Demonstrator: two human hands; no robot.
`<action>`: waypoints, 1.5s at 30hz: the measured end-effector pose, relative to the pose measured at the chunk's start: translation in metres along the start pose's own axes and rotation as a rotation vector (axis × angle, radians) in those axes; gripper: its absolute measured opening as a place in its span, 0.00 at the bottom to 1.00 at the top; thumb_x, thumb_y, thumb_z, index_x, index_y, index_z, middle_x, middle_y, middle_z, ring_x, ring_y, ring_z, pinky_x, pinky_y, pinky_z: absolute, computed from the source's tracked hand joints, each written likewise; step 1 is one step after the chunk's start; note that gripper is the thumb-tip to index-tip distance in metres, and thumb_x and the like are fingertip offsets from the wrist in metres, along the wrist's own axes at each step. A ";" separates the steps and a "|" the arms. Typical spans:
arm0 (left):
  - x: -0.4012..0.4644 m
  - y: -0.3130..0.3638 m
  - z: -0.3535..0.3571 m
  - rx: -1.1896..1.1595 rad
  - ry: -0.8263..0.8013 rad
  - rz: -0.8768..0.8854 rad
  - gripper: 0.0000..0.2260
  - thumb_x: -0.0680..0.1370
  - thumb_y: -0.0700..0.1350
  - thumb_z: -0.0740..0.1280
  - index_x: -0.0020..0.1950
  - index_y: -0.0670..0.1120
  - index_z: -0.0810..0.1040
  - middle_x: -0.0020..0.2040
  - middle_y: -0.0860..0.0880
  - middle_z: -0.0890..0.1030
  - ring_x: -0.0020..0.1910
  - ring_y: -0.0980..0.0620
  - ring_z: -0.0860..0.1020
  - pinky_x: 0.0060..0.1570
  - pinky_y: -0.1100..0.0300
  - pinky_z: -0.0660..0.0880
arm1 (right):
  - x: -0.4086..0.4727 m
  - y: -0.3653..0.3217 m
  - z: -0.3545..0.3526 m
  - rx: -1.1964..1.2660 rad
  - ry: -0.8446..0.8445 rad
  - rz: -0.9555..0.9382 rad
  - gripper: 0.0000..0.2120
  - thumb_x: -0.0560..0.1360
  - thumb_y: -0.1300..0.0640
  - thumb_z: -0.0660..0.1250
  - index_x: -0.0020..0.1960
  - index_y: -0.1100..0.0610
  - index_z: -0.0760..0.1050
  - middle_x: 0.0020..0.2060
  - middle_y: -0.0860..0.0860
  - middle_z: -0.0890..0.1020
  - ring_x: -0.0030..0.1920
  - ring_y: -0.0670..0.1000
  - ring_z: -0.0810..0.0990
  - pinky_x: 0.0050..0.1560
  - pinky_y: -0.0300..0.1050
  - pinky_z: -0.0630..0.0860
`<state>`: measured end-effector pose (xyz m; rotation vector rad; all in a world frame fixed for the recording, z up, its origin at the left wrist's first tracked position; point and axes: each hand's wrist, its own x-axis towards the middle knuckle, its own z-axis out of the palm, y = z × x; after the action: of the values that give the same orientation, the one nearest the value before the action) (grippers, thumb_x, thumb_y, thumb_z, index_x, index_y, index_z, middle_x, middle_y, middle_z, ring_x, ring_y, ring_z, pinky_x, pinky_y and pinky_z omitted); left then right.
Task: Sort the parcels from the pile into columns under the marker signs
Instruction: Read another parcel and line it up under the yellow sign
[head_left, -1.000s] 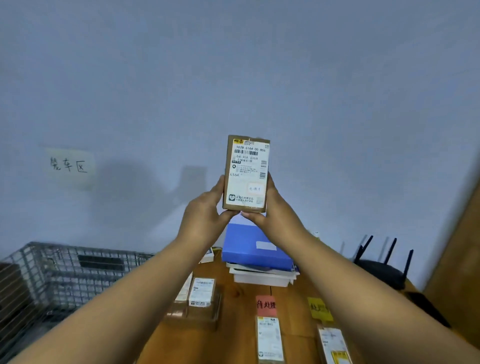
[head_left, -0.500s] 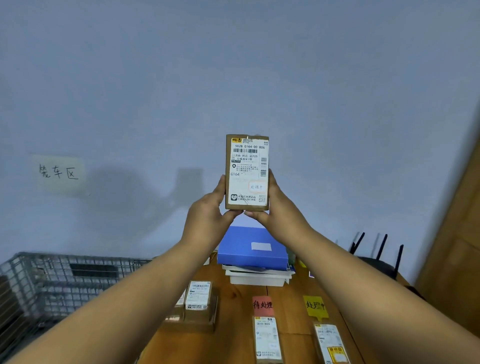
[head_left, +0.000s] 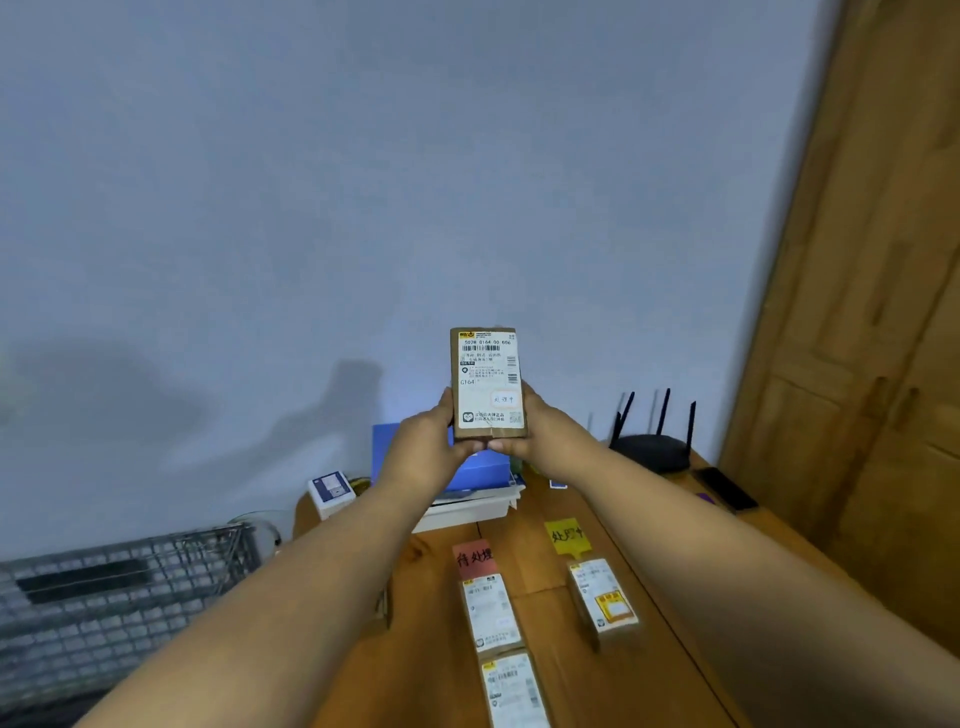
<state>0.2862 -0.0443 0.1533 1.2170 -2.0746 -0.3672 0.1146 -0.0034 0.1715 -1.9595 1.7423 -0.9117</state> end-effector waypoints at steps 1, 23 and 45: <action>-0.001 0.001 0.006 -0.005 -0.029 -0.004 0.31 0.74 0.48 0.72 0.74 0.54 0.64 0.62 0.50 0.81 0.59 0.49 0.79 0.55 0.57 0.76 | -0.004 0.005 0.001 -0.007 -0.003 0.021 0.38 0.72 0.50 0.74 0.74 0.46 0.57 0.67 0.45 0.75 0.65 0.49 0.76 0.62 0.46 0.73; -0.080 0.100 0.196 -0.187 -0.363 -0.318 0.23 0.68 0.47 0.77 0.62 0.54 0.77 0.54 0.57 0.83 0.52 0.60 0.80 0.54 0.60 0.79 | -0.111 0.228 -0.033 -0.154 -0.313 0.217 0.36 0.69 0.40 0.73 0.71 0.50 0.63 0.61 0.47 0.78 0.59 0.51 0.78 0.57 0.47 0.76; -0.170 0.061 0.340 -0.153 -0.737 -0.744 0.21 0.70 0.38 0.74 0.61 0.53 0.76 0.54 0.55 0.81 0.58 0.54 0.78 0.60 0.54 0.76 | -0.201 0.372 0.070 -0.118 -0.708 0.484 0.44 0.68 0.41 0.72 0.76 0.47 0.52 0.62 0.49 0.70 0.59 0.49 0.74 0.56 0.44 0.73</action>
<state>0.0666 0.0983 -0.1293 1.9251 -1.9934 -1.4695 -0.1196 0.1178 -0.1663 -1.5255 1.7077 0.0581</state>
